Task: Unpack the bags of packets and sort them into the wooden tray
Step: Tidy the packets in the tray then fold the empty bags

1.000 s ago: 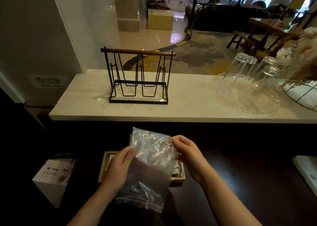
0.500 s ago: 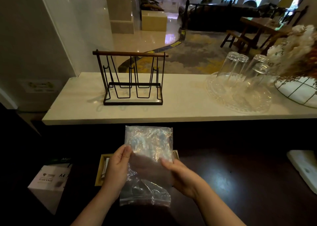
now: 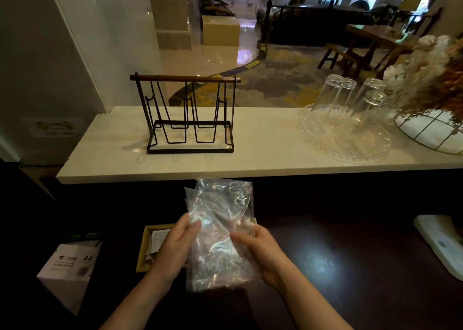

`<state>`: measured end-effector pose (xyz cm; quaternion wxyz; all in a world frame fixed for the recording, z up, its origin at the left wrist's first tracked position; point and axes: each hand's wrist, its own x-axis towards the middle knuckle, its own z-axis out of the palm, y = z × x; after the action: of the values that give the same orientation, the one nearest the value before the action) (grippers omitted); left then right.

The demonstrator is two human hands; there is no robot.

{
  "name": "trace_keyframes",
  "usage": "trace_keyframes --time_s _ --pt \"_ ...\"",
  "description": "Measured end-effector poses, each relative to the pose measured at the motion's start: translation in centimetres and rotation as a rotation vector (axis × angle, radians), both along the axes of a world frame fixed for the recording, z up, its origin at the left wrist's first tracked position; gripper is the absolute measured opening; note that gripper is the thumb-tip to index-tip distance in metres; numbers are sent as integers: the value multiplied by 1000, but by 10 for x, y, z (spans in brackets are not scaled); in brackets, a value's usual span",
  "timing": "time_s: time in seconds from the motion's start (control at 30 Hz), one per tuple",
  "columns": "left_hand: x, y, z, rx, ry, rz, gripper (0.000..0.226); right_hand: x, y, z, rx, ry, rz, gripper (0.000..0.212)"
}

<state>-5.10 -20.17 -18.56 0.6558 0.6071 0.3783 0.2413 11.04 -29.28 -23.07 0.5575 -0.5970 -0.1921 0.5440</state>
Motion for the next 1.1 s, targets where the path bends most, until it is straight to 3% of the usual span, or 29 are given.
trace_keyframes --time_s 0.1,0.3,0.37,0.5,0.63,0.7,0.77,0.83,0.9,0.97,1.1 --pt "-7 7 -1 -63 41 -106 35 7 -2 4 64 5 -12 23" --pt "-6 13 -4 -340 -92 9 39 18 -6 16 180 64 67 35" --pt "-7 13 -5 -359 -97 -2 38 18 -4 16 169 -36 56 40" --pt "-10 22 -12 -506 -84 -67 39 23 3 9 138 -497 100 47" --pt "-10 17 -14 -429 141 -267 27 25 9 1 155 -803 142 51" --pt "-7 12 -17 -362 197 -306 28 24 12 5 146 -824 120 51" --pt "-4 9 -19 -321 189 -237 26 22 12 11 118 -724 47 50" --pt "0 9 -25 -329 130 -103 23 17 9 16 202 -351 -72 17" --pt "3 9 -32 -335 59 42 19 9 8 16 250 78 -114 56" --pt "6 8 -35 -343 -38 139 23 -4 9 10 235 75 4 67" --pt "13 1 -37 -330 -201 111 30 -46 17 -2 134 13 136 54"
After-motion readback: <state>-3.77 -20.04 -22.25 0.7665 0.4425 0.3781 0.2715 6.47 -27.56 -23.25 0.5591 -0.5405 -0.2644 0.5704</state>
